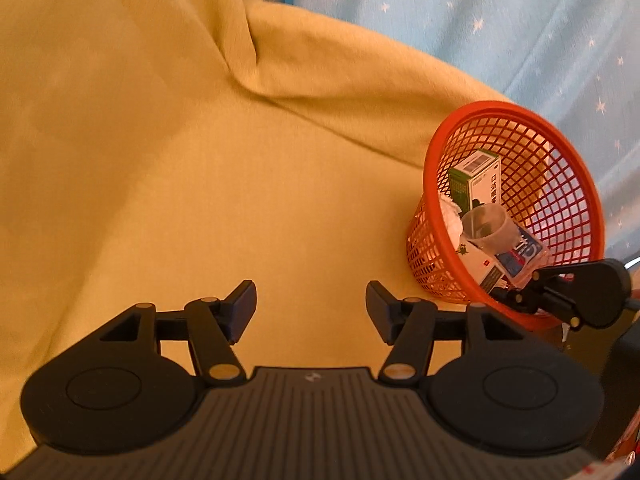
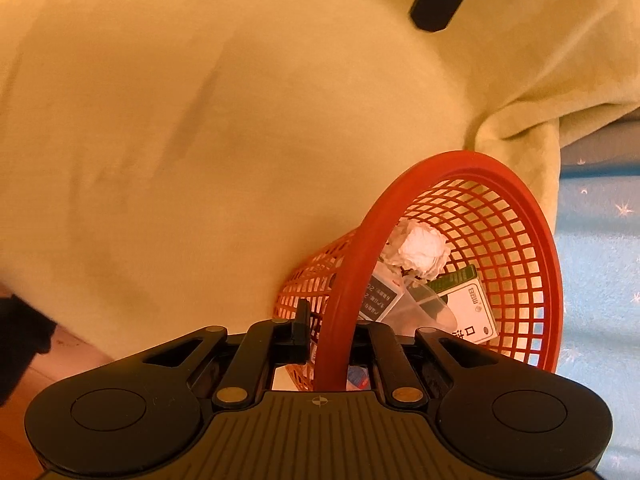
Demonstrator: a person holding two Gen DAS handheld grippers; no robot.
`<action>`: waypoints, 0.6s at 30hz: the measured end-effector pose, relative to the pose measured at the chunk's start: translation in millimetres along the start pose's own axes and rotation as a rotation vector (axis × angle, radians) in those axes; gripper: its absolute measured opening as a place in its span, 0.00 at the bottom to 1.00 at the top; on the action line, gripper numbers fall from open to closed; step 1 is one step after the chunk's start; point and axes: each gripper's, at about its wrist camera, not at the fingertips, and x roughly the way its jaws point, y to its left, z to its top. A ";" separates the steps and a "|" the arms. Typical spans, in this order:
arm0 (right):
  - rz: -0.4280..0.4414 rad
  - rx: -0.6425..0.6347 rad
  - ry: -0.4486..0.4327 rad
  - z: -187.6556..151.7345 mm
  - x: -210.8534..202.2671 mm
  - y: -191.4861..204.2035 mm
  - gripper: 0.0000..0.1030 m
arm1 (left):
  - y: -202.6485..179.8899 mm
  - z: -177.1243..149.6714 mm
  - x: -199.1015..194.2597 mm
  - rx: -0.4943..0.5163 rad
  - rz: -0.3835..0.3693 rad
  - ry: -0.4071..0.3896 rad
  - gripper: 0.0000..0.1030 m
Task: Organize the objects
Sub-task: 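Lower the red wastebasket from the sofa onto the floor with the right tool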
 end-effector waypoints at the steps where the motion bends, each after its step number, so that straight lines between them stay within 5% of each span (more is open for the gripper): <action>1: 0.004 -0.003 -0.005 -2.3 -3.7 5.0 0.05 | -2.9 -6.6 -1.1 -0.003 0.001 0.002 0.54; 10: 0.028 -0.045 -0.072 -54.6 -40.3 40.9 0.06 | -58.1 -49.5 -15.6 -0.059 0.026 -0.012 0.56; 18: 0.021 -0.148 -0.171 -151.5 -46.6 71.4 0.06 | -155.4 -86.6 -23.5 -0.130 0.124 -0.056 0.61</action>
